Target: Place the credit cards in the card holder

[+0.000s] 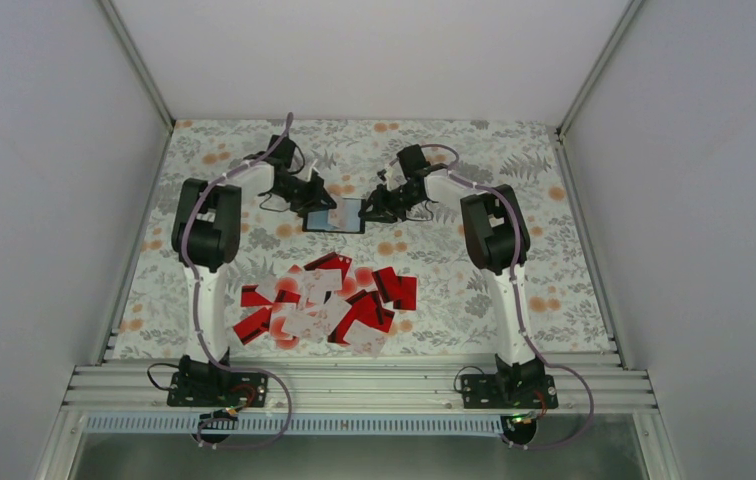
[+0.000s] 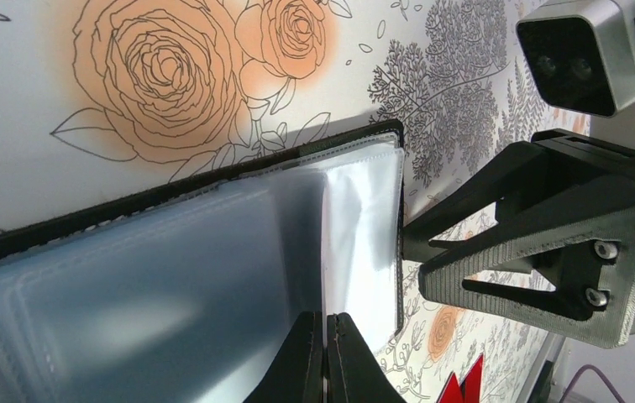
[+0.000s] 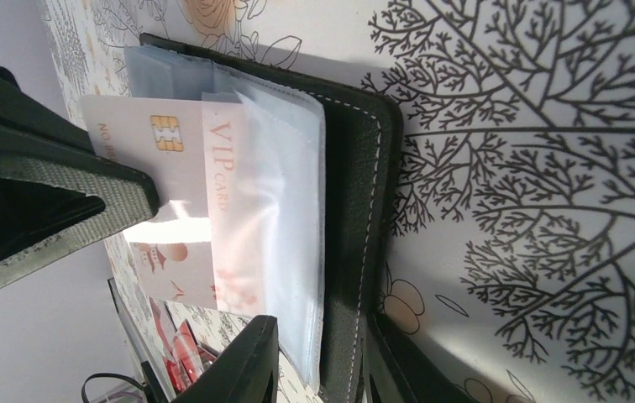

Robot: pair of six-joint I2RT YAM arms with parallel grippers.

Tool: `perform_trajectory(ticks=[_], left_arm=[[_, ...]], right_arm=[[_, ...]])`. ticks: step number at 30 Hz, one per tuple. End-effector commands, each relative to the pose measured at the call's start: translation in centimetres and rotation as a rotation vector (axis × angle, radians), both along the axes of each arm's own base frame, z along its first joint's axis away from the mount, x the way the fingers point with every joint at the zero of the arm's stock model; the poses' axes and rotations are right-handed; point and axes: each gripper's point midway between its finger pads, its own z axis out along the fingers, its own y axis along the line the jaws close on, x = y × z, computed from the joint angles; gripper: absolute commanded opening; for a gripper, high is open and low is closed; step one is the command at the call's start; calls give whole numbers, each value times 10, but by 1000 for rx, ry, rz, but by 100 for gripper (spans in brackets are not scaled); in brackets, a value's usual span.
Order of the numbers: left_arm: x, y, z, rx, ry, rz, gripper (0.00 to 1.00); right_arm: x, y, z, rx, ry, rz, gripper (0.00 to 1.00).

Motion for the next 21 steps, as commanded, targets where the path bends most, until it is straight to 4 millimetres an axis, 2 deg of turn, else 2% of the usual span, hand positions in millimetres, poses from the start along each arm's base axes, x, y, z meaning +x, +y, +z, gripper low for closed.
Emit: perform_trajectory(ticks=[1, 6, 11, 21], left_arm=[[-4, -5, -14, -17, 45, -39, 2], [-1, -5, -16, 2, 61, -42, 2], [-1, 6, -18, 79, 88, -2, 2], [-3, -3, -20, -3, 99, 10, 2]], right_arm=[[-8, -15, -39, -102, 59, -10, 27], [-6, -16, -39, -100, 57, -16, 27], [-4, -16, -42, -98, 59, -16, 24], [-2, -14, -45, -93, 67, -9, 24]])
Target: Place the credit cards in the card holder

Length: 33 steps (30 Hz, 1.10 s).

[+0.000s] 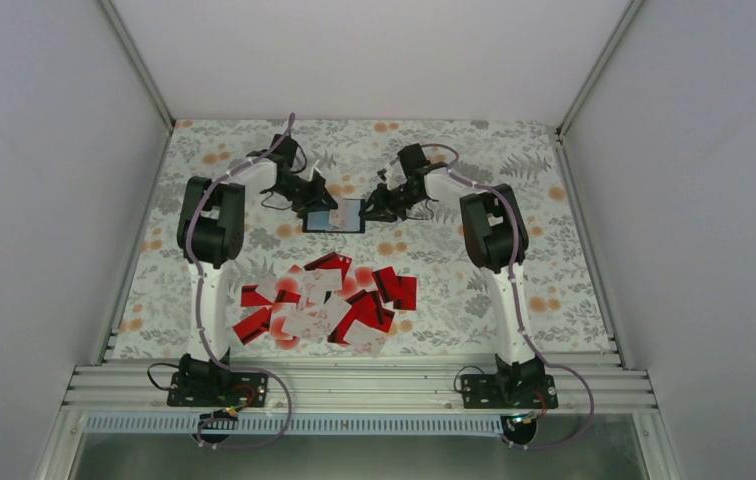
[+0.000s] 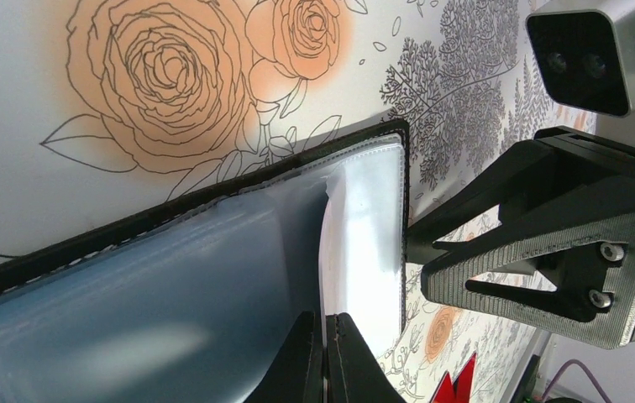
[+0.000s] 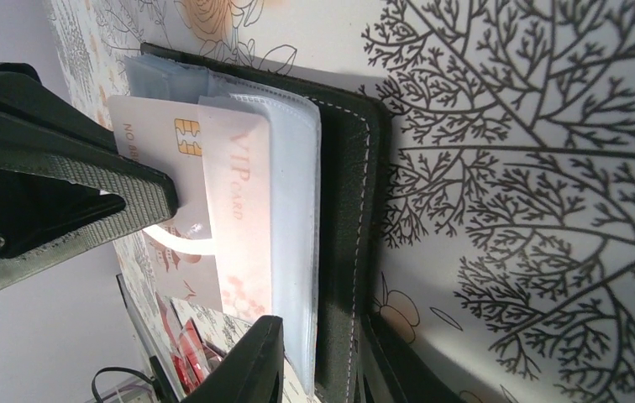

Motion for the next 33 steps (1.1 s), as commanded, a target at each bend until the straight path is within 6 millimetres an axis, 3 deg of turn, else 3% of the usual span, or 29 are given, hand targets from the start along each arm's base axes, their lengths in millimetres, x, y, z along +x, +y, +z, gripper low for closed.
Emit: perform_trajectory(ticks=[1, 16, 21, 27, 33], left_arm=[[-4, -2, -12, -12, 45, 32, 3], [-1, -22, -17, -55, 74, 50, 7], [-2, -24, -14, -29, 68, 36, 20], [-3, -12, -5, 65, 42, 34, 45], [-6, 3, 4, 170, 26, 45, 63]], right_arm=[[-5, -14, -44, -107, 51, -14, 24], [-2, -18, -47, -106, 52, -10, 21], [0, -21, -47, -103, 53, -19, 21], [2, -22, -46, -101, 52, -28, 21], [2, -23, -46, -100, 50, -30, 21]])
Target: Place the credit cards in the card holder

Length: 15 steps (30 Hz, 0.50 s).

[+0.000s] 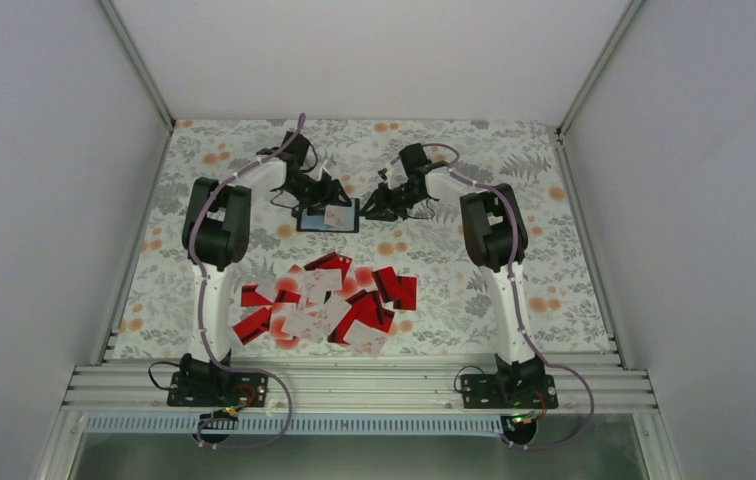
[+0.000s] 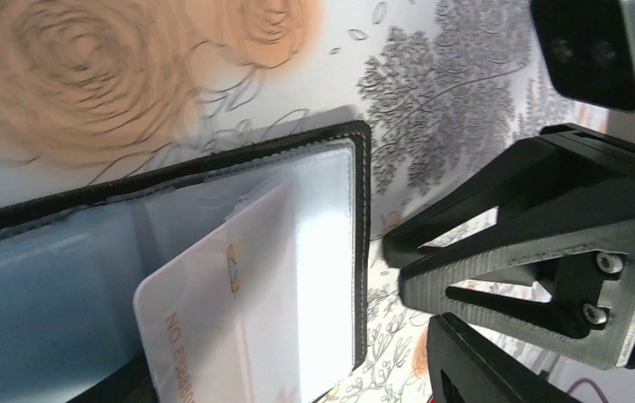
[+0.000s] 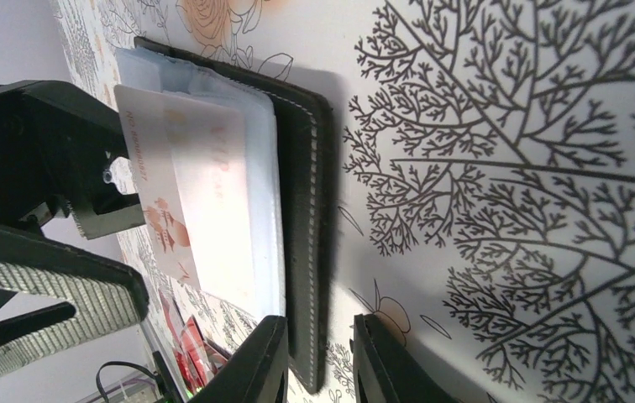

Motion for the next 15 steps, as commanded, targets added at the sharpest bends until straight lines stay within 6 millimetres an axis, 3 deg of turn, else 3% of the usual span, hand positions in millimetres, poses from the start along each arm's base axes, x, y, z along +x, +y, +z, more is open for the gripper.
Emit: perform_trajectory(ticks=[1, 8, 15], left_arm=[[-4, 23, 5, 144, -5, 24, 64], [-5, 29, 18, 217, -13, 22, 84], [-9, 43, 18, 352, -19, 8, 86]], right_arm=[[-2, -18, -45, -114, 46, -34, 21], [-4, -18, -46, -110, 52, -33, 19], [-4, -19, -44, -115, 39, -35, 19]])
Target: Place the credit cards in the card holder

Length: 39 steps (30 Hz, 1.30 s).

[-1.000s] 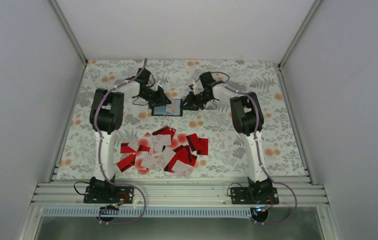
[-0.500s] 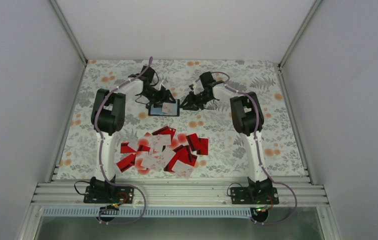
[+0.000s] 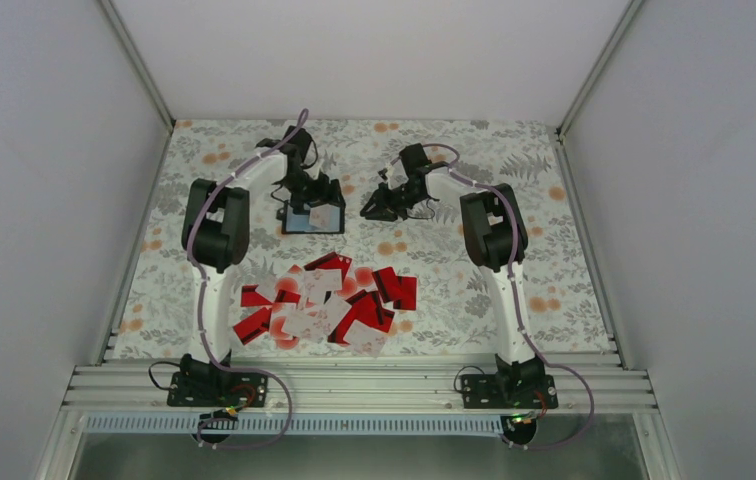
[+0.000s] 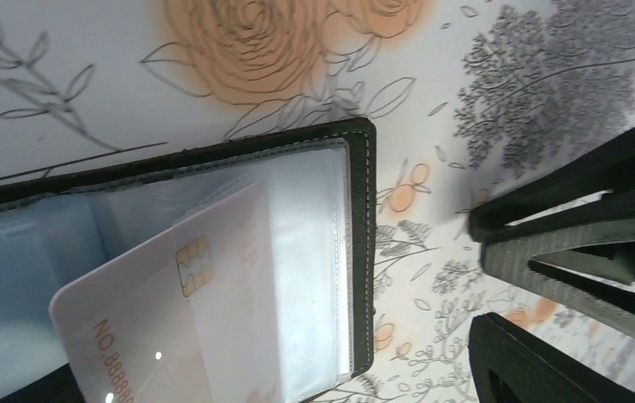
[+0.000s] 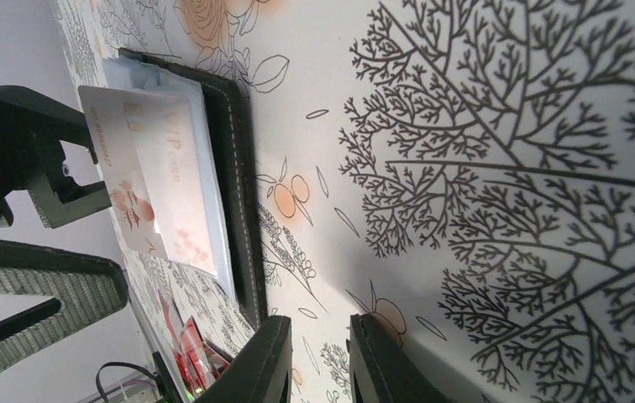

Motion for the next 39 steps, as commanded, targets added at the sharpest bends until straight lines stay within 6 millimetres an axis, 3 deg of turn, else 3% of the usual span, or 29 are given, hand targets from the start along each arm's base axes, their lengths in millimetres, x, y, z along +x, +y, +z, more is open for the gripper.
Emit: perform_trajectory(ticks=[1, 4, 12, 21, 39], left_arm=[[-5, 17, 13, 131, -21, -18, 87], [-5, 24, 15, 184, -29, -20, 100], [-1, 40, 36, 273, -101, 3, 100], [-11, 51, 34, 301, -103, -33, 100], [-13, 51, 9, 308, -98, -48, 72]], right_arm=[[-4, -19, -43, -119, 38, -34, 19], [-2, -20, -39, -123, 23, -35, 19], [1, -15, -33, -151, -27, -12, 19], [0, -8, -28, -174, -63, 10, 18], [-4, 32, -25, -229, -147, 110, 12]])
